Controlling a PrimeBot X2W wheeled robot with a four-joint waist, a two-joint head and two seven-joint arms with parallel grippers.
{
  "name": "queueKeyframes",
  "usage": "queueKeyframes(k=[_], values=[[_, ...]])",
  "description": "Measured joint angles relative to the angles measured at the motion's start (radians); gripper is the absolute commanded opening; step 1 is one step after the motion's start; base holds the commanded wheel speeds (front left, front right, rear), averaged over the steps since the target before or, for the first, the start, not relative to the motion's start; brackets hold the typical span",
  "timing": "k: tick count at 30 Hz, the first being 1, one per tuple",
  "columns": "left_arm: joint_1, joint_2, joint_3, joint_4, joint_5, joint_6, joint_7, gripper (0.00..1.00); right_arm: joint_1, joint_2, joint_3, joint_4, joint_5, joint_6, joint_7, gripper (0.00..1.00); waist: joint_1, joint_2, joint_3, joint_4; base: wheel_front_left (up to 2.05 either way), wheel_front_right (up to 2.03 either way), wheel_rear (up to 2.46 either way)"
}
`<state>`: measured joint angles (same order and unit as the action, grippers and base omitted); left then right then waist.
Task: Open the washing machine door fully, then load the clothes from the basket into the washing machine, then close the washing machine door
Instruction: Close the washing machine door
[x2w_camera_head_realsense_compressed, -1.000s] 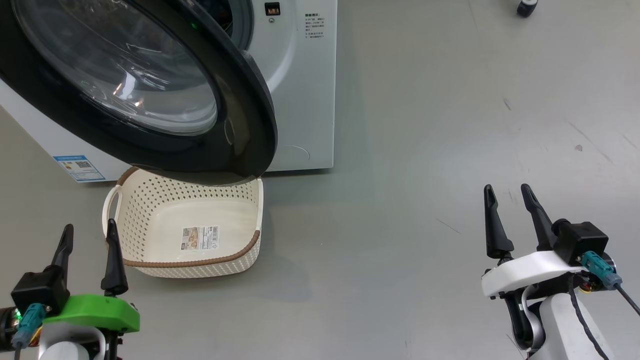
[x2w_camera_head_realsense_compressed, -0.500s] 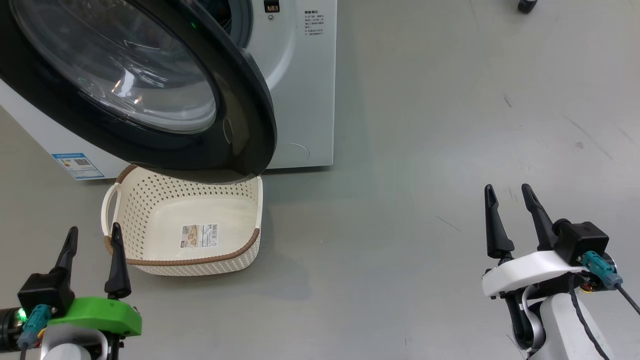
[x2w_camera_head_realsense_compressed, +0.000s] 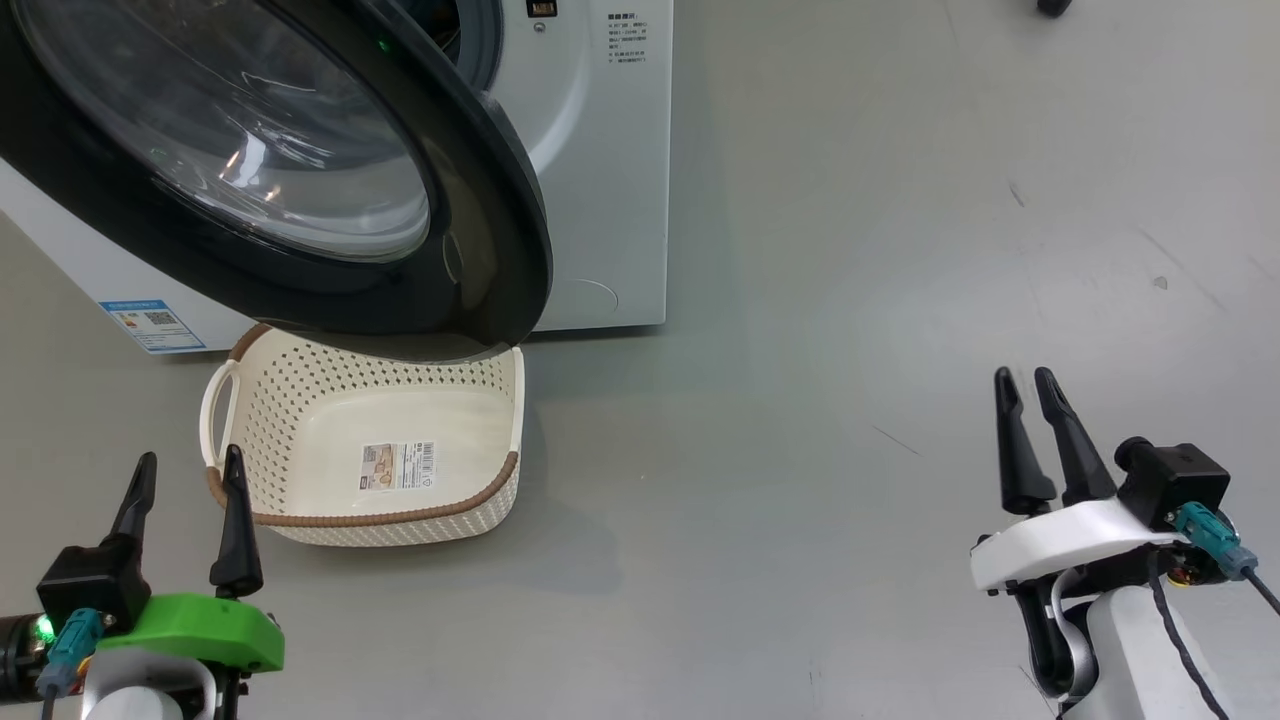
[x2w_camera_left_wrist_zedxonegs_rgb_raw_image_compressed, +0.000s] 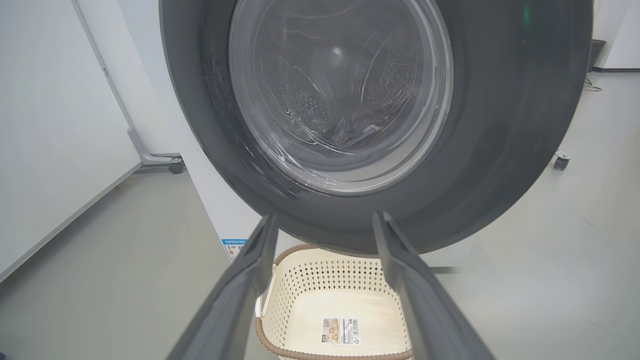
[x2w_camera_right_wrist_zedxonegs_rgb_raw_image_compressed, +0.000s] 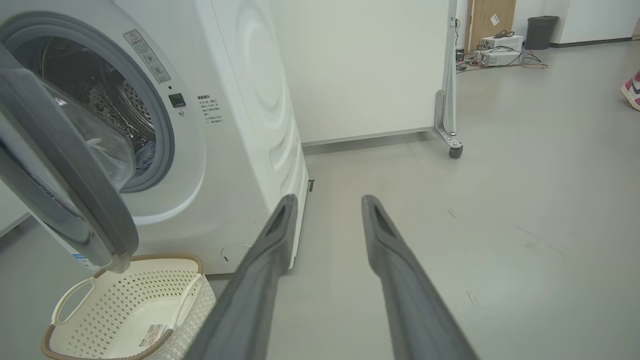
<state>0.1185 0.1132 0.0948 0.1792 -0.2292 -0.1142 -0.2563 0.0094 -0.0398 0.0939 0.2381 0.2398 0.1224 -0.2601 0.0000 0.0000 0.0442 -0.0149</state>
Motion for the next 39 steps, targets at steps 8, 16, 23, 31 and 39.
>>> queueKeyframes(k=[8,16,23,31,39], values=[[-0.001,-0.003,0.003,0.000,0.000,-0.001,0.000,1.00,-0.001,0.000,-0.018,-0.026,0.039,0.000,0.000,0.00,0.0000,0.0000,0.009,0.002,0.00,0.00,0.00],[-0.001,-0.006,0.011,-0.001,0.000,-0.001,0.000,1.00,-0.057,0.000,-0.022,-0.155,0.059,0.000,0.000,0.00,0.0000,0.0000,0.017,0.001,0.00,0.00,0.00],[-0.005,-0.010,0.012,-0.001,0.000,-0.009,0.000,1.00,-0.146,-0.005,0.082,-0.317,0.073,0.000,0.000,0.00,0.0000,0.0000,0.025,0.002,0.00,0.00,0.00],[-0.020,-0.013,-0.005,0.002,0.014,-0.010,0.000,1.00,-0.265,-0.028,0.324,-0.452,0.087,0.000,-0.001,0.00,0.0000,0.0000,0.024,0.017,0.00,0.00,0.00],[-0.051,-0.031,-0.039,0.005,0.018,-0.010,0.000,1.00,-0.271,-0.090,0.568,-0.382,0.121,0.000,-0.001,0.00,0.0000,0.0000,0.024,0.047,0.00,0.00,0.00]])
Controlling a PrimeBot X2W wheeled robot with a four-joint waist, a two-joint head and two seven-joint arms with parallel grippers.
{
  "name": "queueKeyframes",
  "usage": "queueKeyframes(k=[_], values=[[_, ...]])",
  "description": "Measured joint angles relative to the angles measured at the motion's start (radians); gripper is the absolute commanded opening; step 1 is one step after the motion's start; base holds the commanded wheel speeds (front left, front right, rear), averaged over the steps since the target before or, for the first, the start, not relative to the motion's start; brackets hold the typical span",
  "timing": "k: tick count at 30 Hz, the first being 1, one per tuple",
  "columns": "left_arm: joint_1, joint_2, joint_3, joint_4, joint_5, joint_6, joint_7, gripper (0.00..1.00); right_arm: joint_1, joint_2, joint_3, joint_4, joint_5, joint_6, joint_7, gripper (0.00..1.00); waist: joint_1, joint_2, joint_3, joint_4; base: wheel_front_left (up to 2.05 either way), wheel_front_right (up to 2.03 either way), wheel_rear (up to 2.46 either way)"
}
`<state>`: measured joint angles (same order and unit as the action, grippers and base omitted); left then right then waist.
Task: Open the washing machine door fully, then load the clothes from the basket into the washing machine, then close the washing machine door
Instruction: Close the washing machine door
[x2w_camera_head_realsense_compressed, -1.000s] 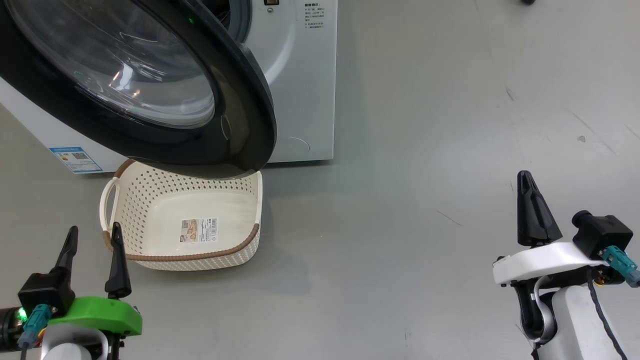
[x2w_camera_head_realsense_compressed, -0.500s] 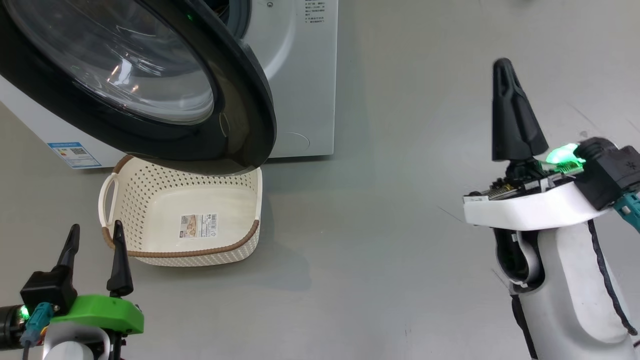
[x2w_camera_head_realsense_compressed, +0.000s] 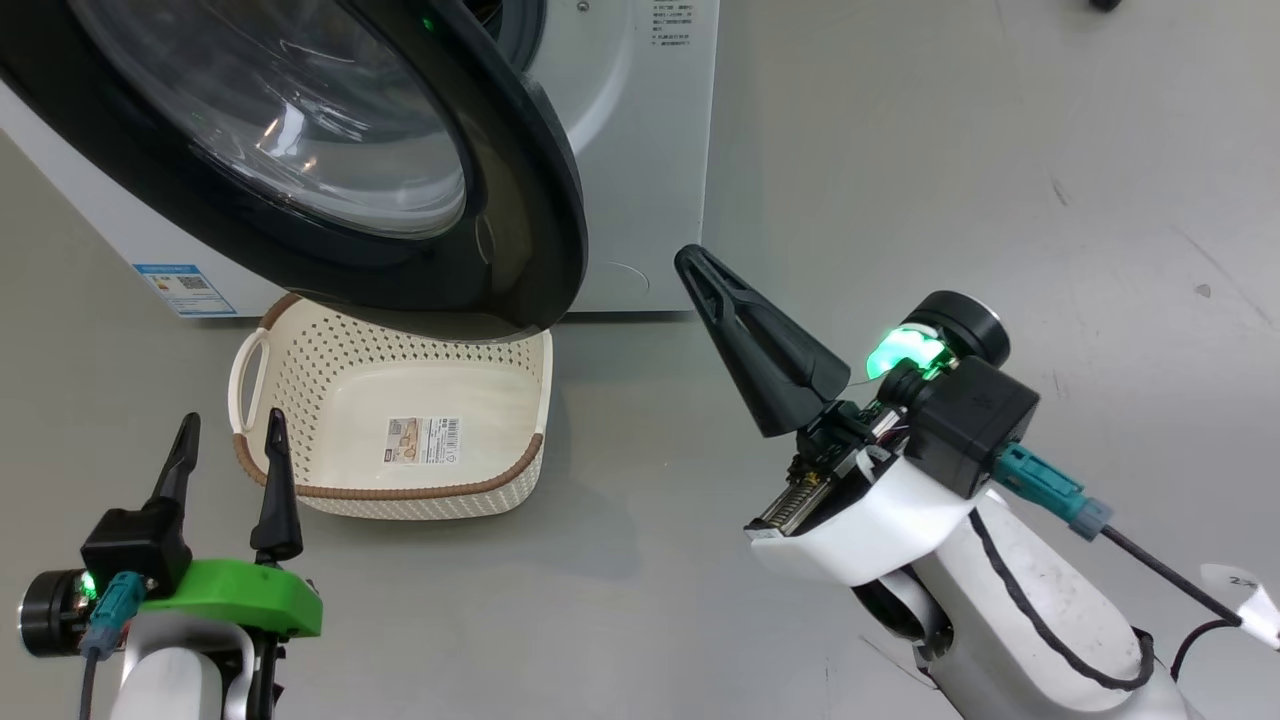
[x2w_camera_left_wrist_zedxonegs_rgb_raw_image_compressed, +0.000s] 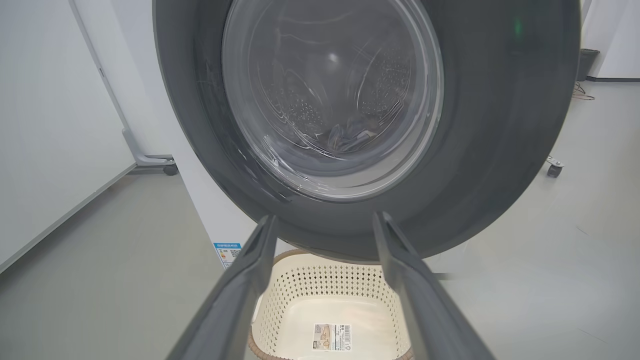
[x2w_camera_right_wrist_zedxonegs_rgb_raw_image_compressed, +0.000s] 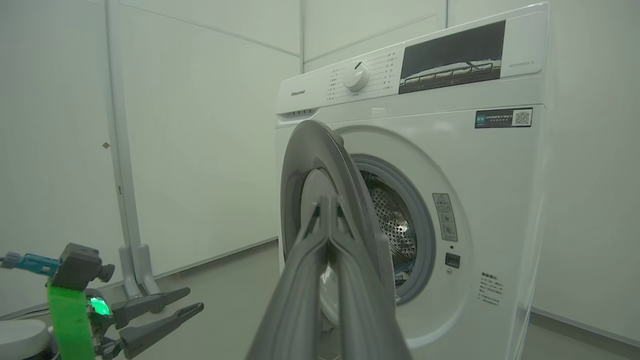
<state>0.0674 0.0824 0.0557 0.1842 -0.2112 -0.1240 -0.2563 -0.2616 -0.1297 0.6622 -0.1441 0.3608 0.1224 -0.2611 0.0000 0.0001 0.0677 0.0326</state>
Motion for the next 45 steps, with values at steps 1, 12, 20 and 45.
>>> queueKeyframes(k=[1,12,20,45], values=[[-0.006,0.000,-0.003,0.000,0.000,0.000,0.000,1.00,-0.003,-0.004,0.020,0.011,0.000,0.000,0.000,0.00,0.0000,0.0000,0.002,0.005,0.00,0.00,0.00],[-0.054,-0.005,-0.057,-0.001,0.003,0.000,0.000,1.00,-0.066,-0.033,0.162,0.155,0.044,0.000,0.009,0.00,0.0000,0.0000,0.045,0.078,0.00,0.00,0.00],[-0.099,-0.011,-0.094,-0.014,-0.002,0.000,0.000,1.00,-0.096,-0.054,0.178,0.240,0.078,0.000,0.031,0.00,0.0000,0.0000,0.102,0.124,0.00,0.00,0.00],[-0.293,-0.041,-0.206,-0.035,-0.068,-0.001,0.000,1.00,-0.348,-0.091,0.149,0.411,0.098,0.000,0.070,0.00,0.0001,0.0000,0.337,0.280,0.00,0.00,0.00]])
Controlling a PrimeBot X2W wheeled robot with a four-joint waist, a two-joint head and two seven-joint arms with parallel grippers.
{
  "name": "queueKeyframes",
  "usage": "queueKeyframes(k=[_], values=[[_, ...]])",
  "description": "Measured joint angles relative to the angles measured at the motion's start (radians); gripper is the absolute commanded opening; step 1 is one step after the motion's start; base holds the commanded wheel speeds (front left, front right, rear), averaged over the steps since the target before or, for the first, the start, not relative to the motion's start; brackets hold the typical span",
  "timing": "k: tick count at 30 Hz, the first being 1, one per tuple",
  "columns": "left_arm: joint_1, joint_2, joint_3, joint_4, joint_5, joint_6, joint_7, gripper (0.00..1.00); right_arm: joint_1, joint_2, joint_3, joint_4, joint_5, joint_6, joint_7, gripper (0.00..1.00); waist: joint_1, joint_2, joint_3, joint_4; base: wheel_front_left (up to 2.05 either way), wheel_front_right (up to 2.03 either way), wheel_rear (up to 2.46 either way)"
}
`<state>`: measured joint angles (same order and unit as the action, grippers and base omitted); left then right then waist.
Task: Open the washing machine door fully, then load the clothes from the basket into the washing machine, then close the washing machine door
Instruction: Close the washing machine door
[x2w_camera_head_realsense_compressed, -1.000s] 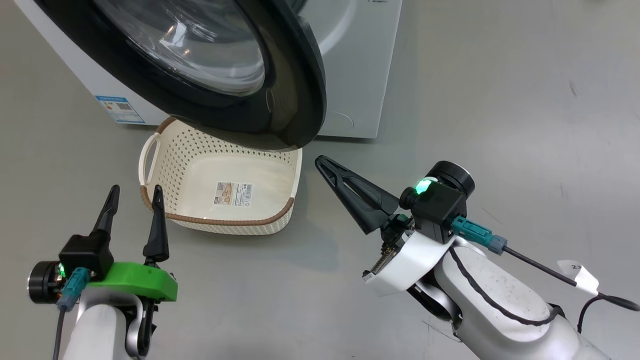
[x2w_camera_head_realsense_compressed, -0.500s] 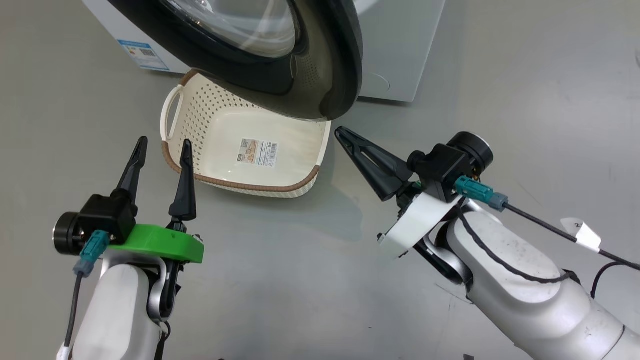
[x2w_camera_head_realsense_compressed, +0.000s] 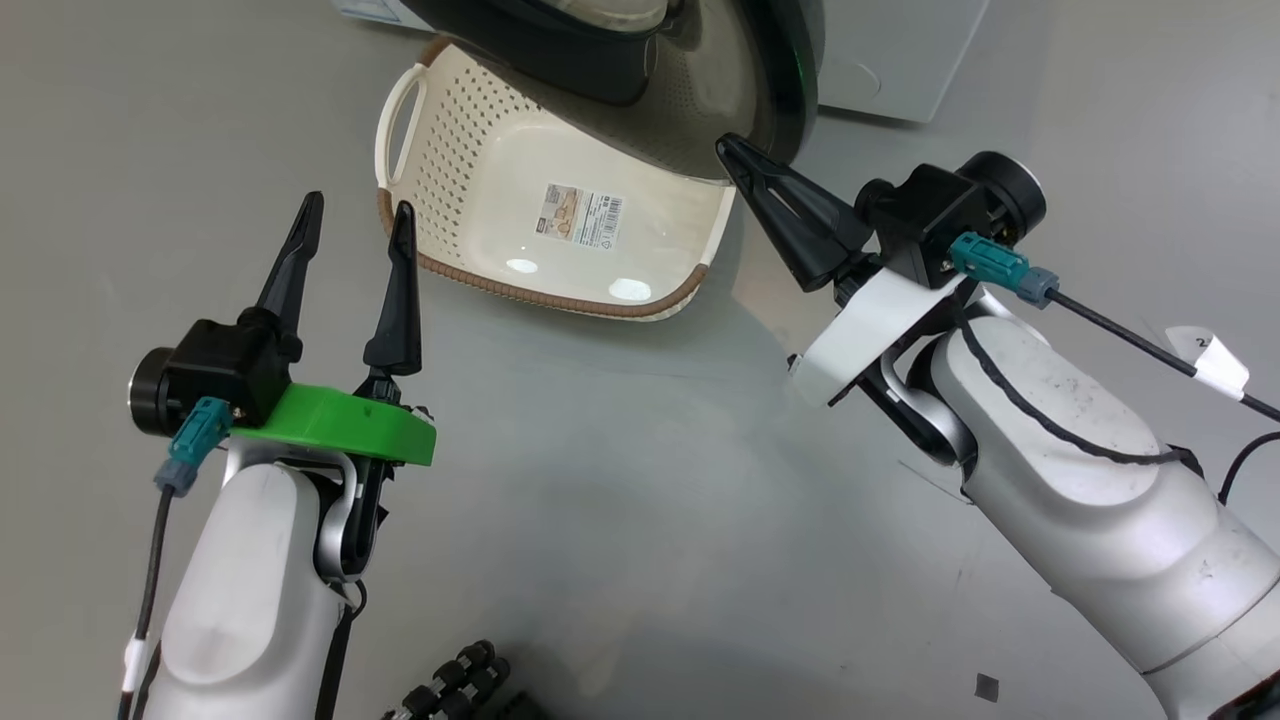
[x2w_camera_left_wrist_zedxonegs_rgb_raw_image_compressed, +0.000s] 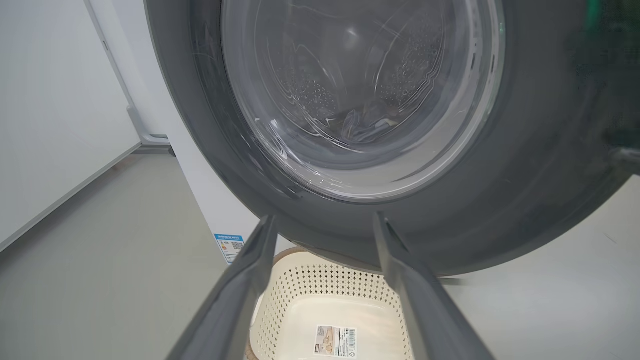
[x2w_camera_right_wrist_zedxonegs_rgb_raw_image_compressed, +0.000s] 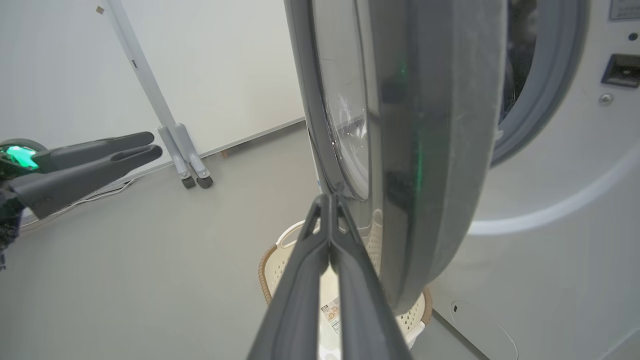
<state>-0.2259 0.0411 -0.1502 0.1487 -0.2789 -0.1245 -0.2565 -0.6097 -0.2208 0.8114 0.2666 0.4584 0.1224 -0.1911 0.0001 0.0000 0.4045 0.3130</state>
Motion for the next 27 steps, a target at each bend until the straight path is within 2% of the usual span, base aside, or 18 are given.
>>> queueKeyframes(k=[10,15,27], values=[[-0.026,-0.006,-0.003,0.002,-0.013,0.000,0.000,1.00,-0.103,0.004,-0.092,0.065,0.008,0.004,-0.027,0.00,0.0000,0.0000,0.069,0.040,0.00,0.00,0.00],[-0.052,-0.011,-0.012,0.000,-0.014,0.000,0.000,1.00,-0.166,0.001,-0.146,0.088,0.007,-0.026,-0.036,0.00,0.0000,0.0000,0.092,0.043,0.00,0.00,0.00],[-0.106,-0.018,-0.049,-0.016,-0.024,0.000,0.000,1.00,-0.339,0.002,-0.230,0.152,-0.002,-0.063,-0.044,0.00,0.0000,0.0000,0.167,0.049,0.00,0.00,0.00]])
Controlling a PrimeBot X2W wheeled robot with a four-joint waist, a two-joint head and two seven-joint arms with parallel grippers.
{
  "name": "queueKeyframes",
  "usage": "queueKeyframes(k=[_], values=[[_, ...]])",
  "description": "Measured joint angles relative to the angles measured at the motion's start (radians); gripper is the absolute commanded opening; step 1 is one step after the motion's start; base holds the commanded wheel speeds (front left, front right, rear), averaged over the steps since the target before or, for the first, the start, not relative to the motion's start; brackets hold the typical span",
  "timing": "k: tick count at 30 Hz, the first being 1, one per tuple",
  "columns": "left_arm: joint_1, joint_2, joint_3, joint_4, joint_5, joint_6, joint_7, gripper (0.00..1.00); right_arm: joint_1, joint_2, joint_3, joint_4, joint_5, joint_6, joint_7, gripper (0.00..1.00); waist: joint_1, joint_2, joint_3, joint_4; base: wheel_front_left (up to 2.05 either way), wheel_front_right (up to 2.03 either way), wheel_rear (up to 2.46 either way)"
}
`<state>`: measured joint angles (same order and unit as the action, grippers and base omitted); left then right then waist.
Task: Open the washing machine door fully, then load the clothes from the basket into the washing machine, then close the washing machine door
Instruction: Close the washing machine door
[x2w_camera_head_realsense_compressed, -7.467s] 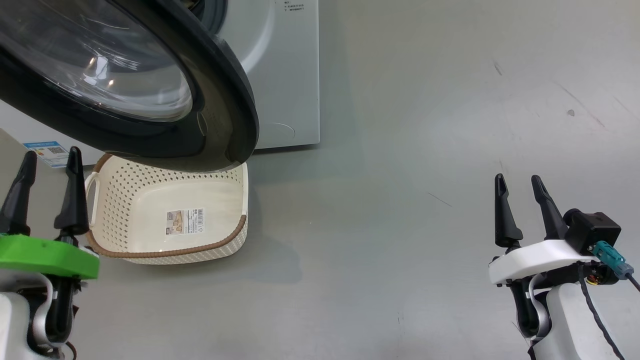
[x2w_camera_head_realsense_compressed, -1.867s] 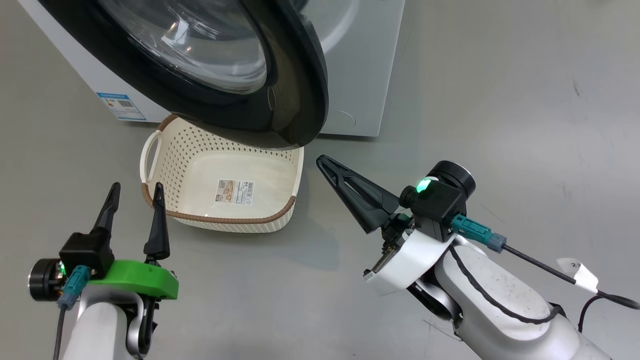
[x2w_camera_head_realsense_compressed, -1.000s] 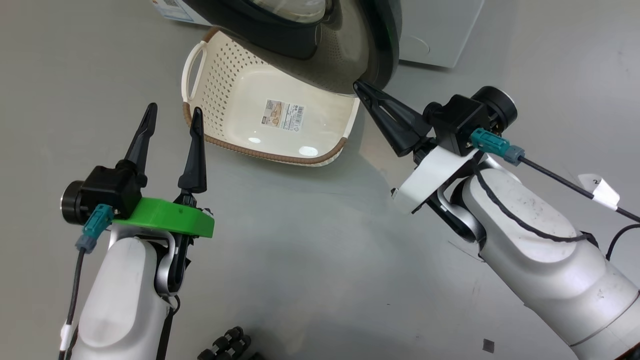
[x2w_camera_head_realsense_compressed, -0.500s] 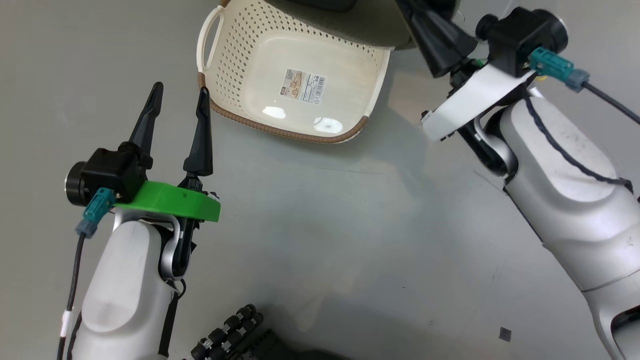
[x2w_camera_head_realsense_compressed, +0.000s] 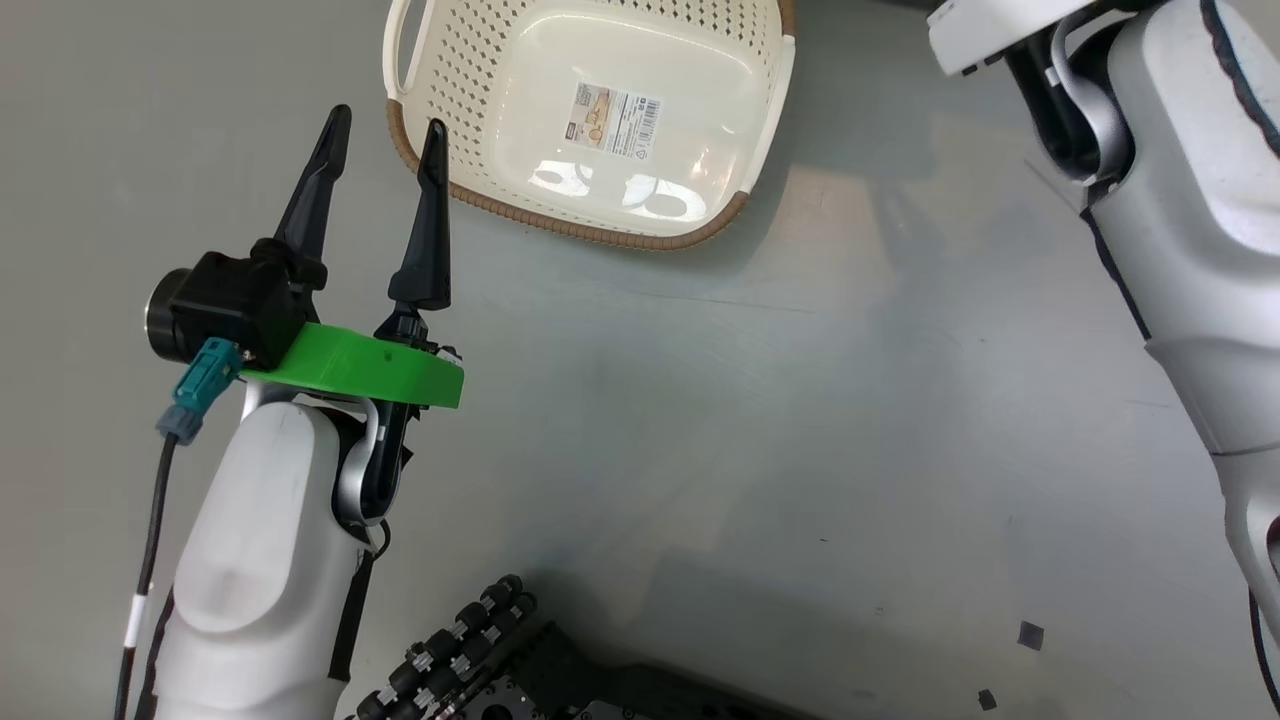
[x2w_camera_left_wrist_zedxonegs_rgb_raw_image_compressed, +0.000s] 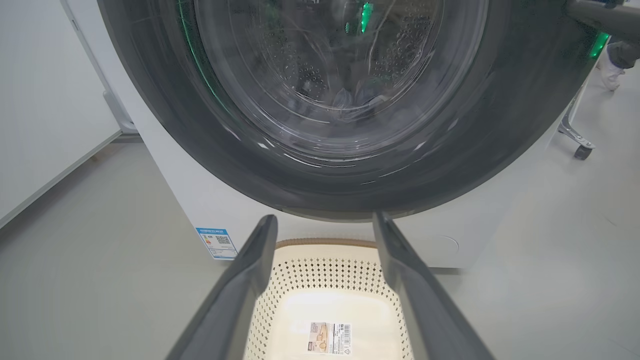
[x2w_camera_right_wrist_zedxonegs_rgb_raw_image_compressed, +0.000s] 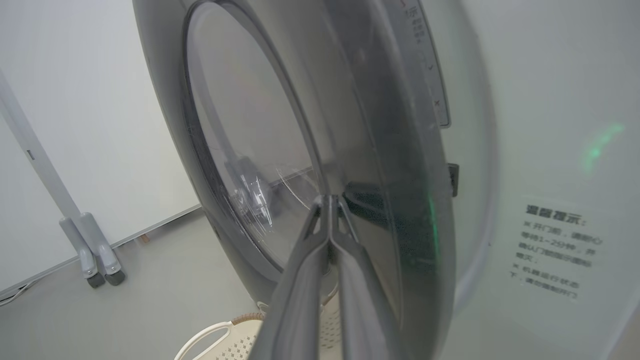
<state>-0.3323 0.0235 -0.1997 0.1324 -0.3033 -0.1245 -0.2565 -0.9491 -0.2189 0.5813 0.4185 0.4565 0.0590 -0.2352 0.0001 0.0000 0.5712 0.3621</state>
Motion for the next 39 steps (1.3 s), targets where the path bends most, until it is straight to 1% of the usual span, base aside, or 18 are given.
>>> queueKeyframes(k=[2,9,15,20,26,30,39], values=[[-0.003,0.000,0.000,-0.005,-0.010,0.000,0.000,1.00,-0.032,0.002,-0.007,0.013,0.000,-0.009,0.000,0.00,0.0000,0.0000,0.015,0.002,0.00,0.00,0.00],[-0.043,-0.001,-0.019,-0.009,-0.040,0.000,0.000,1.00,-0.126,0.018,-0.020,0.055,-0.014,-0.017,-0.007,0.00,0.0000,0.0000,0.064,0.009,0.00,0.00,0.00],[-0.058,-0.002,-0.032,-0.005,-0.051,0.000,0.000,1.00,-0.143,0.030,-0.020,0.100,-0.022,-0.017,-0.011,0.00,0.0000,0.0000,0.079,0.018,0.00,0.00,0.00],[-0.057,-0.002,-0.032,0.012,-0.056,0.000,0.000,1.00,-0.147,0.035,-0.019,0.138,-0.027,-0.015,-0.018,0.00,0.0000,0.0000,0.070,0.017,0.00,0.00,0.00],[-0.057,-0.002,-0.030,0.024,-0.056,-0.001,0.000,1.00,-0.143,0.041,-0.020,0.176,-0.027,0.001,-0.018,0.00,0.0000,0.0000,0.052,0.007,0.00,0.00,0.00],[-0.057,-0.002,-0.023,0.036,-0.054,-0.002,0.000,1.00,-0.111,0.047,-0.024,0.200,-0.023,0.003,-0.018,0.00,-0.0001,0.0000,0.026,-0.001,0.00,0.00,0.00],[-0.052,-0.002,0.008,0.053,-0.035,-0.002,0.000,1.00,-0.030,0.066,-0.050,0.176,-0.006,0.030,-0.018,0.00,-0.0001,0.0000,-0.034,-0.025,0.00,0.00,0.00]])
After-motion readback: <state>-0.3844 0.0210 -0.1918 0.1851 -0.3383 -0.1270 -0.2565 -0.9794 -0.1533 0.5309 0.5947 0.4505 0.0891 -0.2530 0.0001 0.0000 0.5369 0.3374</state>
